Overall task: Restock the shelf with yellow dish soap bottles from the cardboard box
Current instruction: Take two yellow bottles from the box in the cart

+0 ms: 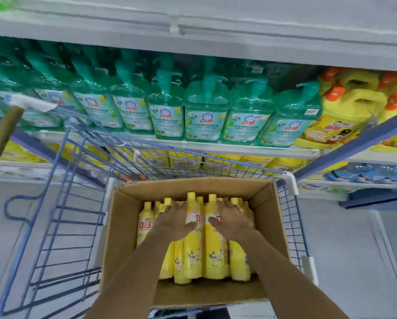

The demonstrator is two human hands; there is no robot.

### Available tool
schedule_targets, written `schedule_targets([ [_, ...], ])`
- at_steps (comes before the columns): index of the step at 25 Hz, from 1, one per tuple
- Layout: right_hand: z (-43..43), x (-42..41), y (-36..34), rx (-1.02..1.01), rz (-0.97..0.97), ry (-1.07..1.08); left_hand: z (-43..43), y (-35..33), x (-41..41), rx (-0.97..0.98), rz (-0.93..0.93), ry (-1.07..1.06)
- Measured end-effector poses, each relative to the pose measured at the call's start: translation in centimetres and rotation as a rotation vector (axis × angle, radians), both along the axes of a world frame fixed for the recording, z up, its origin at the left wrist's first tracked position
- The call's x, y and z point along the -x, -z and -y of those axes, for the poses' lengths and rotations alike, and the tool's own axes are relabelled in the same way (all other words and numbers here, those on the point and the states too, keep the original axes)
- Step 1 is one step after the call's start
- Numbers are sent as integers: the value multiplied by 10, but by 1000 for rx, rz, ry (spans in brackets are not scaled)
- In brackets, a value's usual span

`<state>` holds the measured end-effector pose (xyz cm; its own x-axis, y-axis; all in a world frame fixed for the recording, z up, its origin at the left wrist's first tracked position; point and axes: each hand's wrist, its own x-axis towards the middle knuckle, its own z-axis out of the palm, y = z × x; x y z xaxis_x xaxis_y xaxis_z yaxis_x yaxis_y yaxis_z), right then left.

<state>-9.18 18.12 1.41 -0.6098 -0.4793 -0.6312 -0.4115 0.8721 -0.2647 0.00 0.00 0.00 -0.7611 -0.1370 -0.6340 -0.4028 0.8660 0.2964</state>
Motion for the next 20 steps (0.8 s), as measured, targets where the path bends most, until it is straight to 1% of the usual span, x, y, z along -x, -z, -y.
schedule_targets([
  [2,4,7,22,26,-6,55,-8,20,10,-26,-43,-89],
  [5,9,10,51,44,-16,138,-18,38,19,13,-117,-246],
  [6,10,9,54,61,-19,176,-20,40,20,-3,-128,-300],
  [7,11,9,58,89,-24,220,-20,44,22,-38,-140,-363],
  [9,16,14,59,121,17,298,-17,48,29,-131,-101,-468],
  [14,12,15,51,243,322,503,-16,38,25,-346,56,-651],
  [17,7,10,38,319,384,553,-21,23,7,-533,4,-813],
  [20,0,6,13,440,385,519,-16,-2,-6,-647,-110,-914],
])
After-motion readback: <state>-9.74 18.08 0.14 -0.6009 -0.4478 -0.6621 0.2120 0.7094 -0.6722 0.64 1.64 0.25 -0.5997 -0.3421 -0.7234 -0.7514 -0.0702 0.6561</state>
